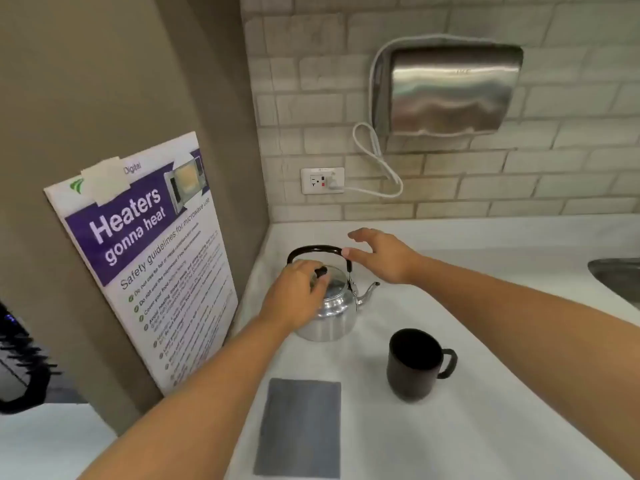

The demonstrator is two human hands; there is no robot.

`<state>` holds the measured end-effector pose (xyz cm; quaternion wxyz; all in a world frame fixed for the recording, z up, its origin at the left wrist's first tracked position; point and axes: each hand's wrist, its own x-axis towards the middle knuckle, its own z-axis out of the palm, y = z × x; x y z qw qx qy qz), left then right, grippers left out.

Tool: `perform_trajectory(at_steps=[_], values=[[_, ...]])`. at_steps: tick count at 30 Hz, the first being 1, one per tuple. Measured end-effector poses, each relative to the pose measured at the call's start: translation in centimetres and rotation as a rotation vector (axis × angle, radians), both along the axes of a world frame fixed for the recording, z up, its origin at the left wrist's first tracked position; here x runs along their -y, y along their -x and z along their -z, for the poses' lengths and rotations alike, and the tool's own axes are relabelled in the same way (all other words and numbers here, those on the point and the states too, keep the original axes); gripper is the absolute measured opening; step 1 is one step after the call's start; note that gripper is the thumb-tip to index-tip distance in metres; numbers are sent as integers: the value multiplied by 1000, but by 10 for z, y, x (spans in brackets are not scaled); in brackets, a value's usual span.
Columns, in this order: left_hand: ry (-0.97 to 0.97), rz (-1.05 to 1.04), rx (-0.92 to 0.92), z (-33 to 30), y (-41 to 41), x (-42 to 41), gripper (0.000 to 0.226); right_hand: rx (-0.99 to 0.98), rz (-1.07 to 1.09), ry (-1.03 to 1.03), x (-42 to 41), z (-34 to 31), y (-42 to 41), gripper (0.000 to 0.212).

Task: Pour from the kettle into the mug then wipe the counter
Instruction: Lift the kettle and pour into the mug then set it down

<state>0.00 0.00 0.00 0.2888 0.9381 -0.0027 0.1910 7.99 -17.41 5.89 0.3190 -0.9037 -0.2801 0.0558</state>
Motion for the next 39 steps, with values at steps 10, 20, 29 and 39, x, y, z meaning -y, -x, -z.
perform_trajectory(at_steps=[10, 20, 29, 39], values=[[-158, 47, -48, 46, -45, -13, 51, -70, -57, -15, -79, 27, -71, 41], [-139, -23, 157, 26, -39, -9, 33, 57, 30, -206, -96, 28, -74, 47], [-44, -185, 725, -38, -15, -10, 18, 194, -116, -376, -82, -23, -38, 40], [582, -353, 351, -42, 7, -1, 61, 195, -97, -463, -65, -19, 23, 34]])
